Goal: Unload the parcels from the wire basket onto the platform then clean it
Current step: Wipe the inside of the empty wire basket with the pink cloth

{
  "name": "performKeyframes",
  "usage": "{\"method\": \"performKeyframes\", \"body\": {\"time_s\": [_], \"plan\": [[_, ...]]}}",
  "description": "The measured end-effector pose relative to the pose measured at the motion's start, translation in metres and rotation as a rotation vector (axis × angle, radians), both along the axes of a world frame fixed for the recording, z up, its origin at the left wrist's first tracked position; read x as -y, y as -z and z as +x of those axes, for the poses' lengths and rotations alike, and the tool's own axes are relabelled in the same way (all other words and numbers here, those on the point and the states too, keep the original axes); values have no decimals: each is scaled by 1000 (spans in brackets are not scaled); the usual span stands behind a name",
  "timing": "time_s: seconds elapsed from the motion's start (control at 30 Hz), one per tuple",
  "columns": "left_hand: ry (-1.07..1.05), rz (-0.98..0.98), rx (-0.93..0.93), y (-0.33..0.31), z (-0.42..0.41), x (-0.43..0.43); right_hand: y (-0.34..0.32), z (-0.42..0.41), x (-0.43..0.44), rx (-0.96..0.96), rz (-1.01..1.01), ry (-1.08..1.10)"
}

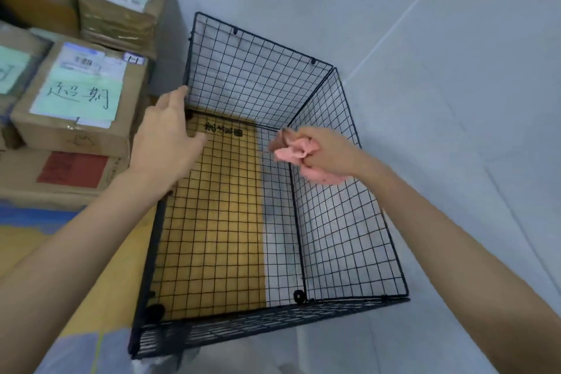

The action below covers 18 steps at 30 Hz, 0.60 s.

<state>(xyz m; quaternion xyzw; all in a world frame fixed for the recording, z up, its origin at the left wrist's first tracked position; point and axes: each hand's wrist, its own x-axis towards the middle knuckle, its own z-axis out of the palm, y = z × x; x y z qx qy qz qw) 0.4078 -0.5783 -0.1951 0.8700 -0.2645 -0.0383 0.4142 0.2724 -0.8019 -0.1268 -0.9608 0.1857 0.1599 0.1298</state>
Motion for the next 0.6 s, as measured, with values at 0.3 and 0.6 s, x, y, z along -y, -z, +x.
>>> {"method": "performKeyframes", "body": {"time_s": [0.3, 0.6], "plan": [[5, 79, 114, -4, -3, -1, -43, -143, 22, 411, -36, 290], [-14, 57, 142, -5, -10, -3, -40, -235, -24, 455, 155, 376]]}}
